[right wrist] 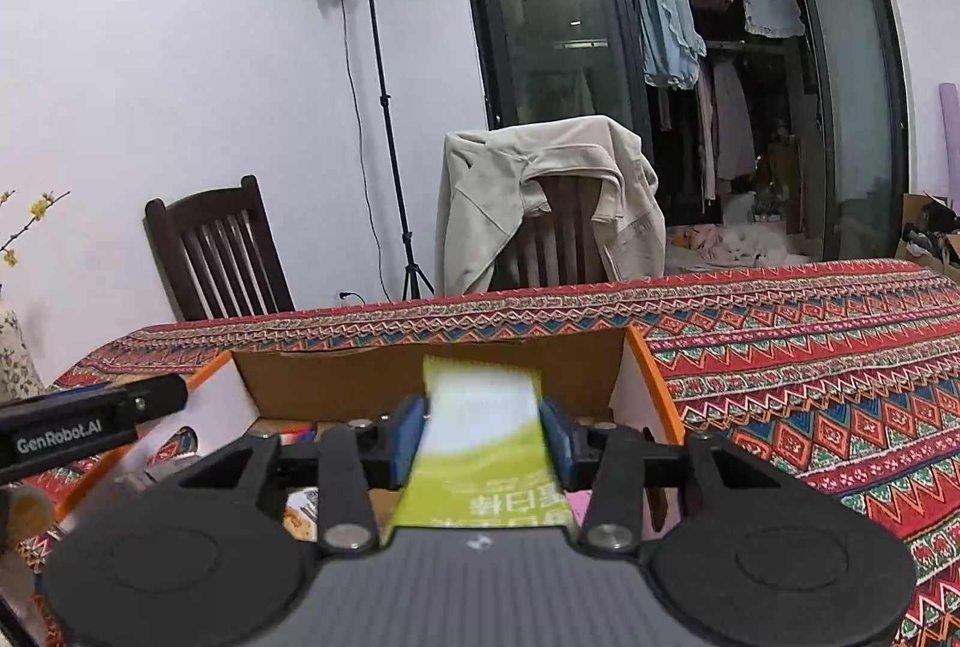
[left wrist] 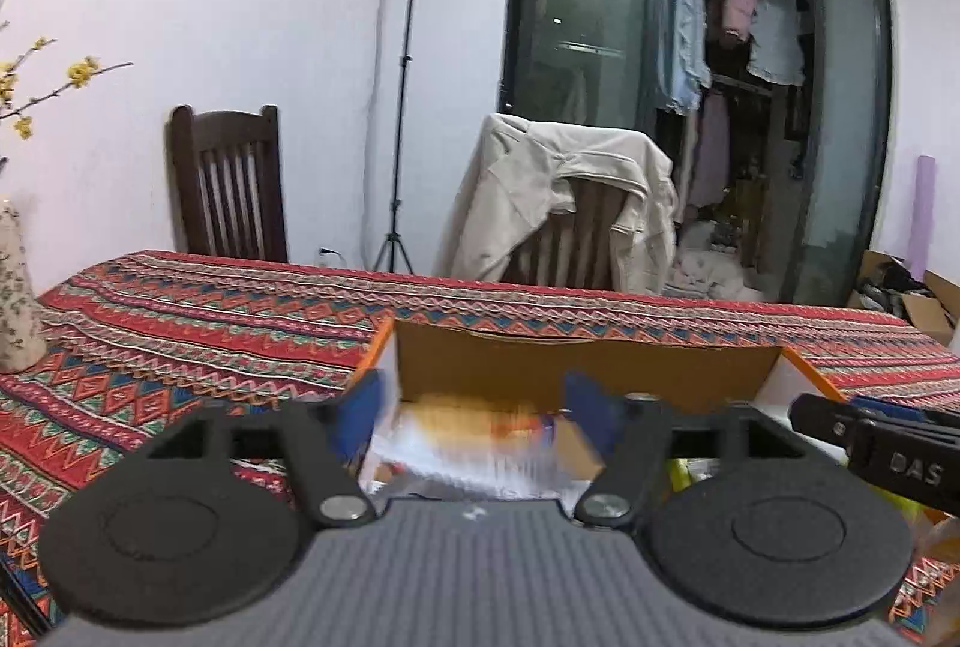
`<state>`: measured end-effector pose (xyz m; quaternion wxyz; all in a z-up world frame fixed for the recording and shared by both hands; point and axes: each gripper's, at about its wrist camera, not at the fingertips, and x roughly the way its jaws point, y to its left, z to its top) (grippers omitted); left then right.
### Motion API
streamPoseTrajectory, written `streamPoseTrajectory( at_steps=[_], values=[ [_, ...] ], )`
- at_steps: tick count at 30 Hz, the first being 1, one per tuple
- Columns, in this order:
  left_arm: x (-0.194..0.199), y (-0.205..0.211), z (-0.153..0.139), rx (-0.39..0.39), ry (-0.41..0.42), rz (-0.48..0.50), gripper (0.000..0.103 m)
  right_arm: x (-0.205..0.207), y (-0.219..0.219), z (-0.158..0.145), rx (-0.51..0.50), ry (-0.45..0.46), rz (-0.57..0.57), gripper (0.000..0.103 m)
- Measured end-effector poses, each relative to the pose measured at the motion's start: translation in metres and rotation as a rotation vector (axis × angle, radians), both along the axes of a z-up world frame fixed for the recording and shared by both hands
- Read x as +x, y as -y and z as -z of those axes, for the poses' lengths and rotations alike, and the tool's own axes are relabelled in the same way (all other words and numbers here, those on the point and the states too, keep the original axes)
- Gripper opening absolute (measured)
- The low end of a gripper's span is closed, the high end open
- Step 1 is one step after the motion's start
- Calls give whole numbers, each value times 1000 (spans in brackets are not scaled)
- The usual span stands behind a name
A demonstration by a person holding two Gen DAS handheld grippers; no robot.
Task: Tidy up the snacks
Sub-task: 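Carry both packets over the box and open both grippers inside, then move both grippers back toward the snack pile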
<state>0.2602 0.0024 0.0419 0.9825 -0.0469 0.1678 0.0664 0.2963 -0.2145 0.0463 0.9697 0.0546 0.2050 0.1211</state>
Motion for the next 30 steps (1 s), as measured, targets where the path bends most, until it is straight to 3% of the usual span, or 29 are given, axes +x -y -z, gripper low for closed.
streamPoseTrajectory(
  at_steps=[2, 4, 5, 12, 18, 24, 30],
  values=[
    [-4, -2, 1, 2, 30, -28, 102, -1, 0, 0, 7, 3, -7, 81],
    [-6, -5, -1, -15, 51, -35, 103, -5, 2, 0, 9, 11, -1, 99],
    [-7, -7, -1, -28, 55, -33, 103, -7, 3, -1, 9, 18, -2, 102],
    [-11, -9, -6, -45, 66, -28, 103, -12, 1, -2, -6, 23, -2, 103],
    [-27, -10, -26, -69, 86, -25, 103, -22, 3, -11, 5, 24, 1, 103],
    [-56, -10, -48, -76, 74, -30, 103, -55, 5, -39, 14, 87, -17, 103],
    [-91, -12, -48, -43, 50, -10, 103, -93, 12, -50, 21, 93, -56, 103]
  ],
)
